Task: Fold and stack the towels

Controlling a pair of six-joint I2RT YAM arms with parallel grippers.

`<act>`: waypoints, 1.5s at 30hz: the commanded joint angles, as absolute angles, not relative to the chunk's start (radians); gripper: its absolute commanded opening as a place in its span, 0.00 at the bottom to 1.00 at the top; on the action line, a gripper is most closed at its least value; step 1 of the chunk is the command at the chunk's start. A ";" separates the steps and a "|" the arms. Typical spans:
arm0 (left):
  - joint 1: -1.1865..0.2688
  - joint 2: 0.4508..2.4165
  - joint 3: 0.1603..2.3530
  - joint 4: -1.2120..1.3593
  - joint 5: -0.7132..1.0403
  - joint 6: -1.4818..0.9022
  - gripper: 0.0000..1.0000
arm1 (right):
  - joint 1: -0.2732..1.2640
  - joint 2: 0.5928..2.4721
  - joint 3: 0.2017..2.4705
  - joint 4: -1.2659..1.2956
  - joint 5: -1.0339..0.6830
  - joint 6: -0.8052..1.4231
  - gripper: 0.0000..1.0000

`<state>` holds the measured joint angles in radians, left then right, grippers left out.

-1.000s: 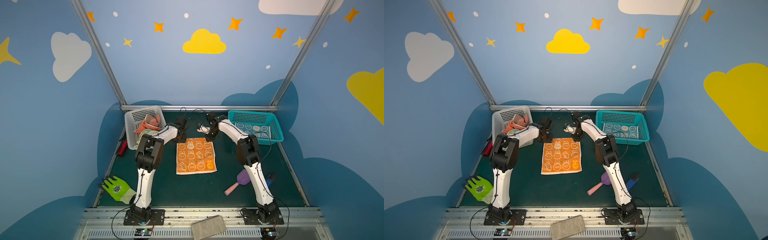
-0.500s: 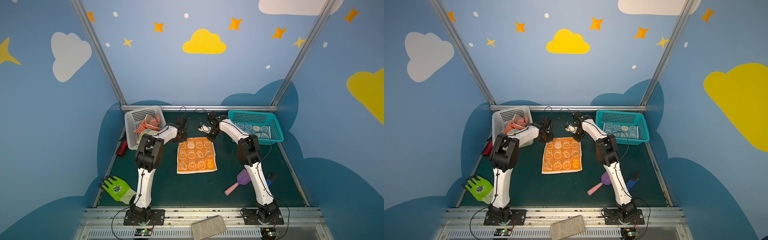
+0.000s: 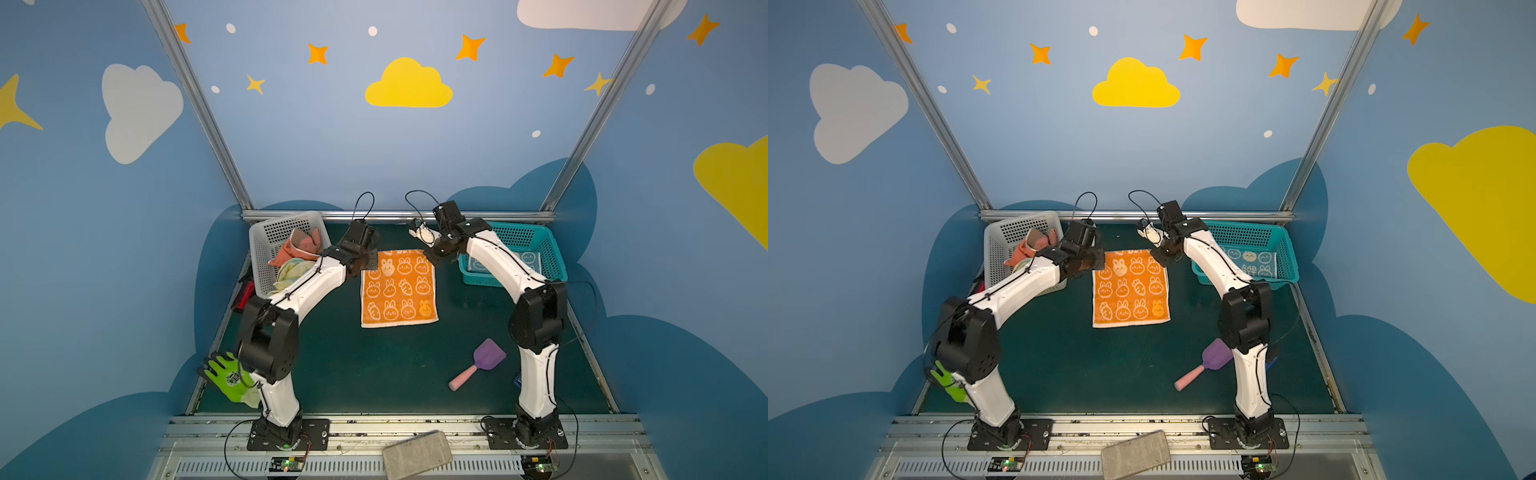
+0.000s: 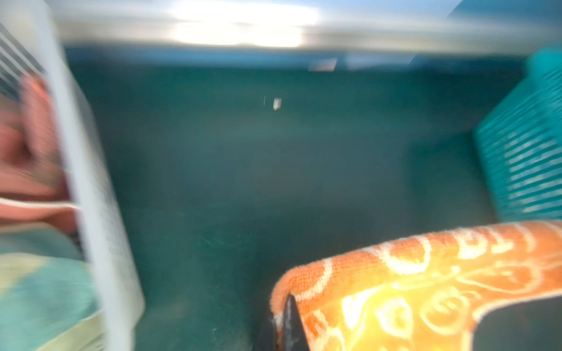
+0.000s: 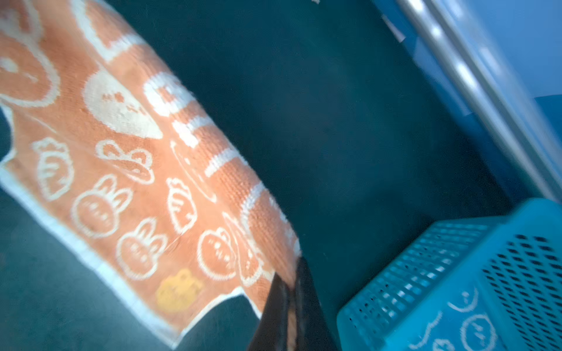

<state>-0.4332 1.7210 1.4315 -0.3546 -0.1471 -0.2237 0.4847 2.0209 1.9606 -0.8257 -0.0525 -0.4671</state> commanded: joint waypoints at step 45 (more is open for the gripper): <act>-0.397 1.647 1.191 -0.228 -0.180 -0.328 0.04 | 0.411 1.737 1.416 -0.394 -0.280 -0.431 0.00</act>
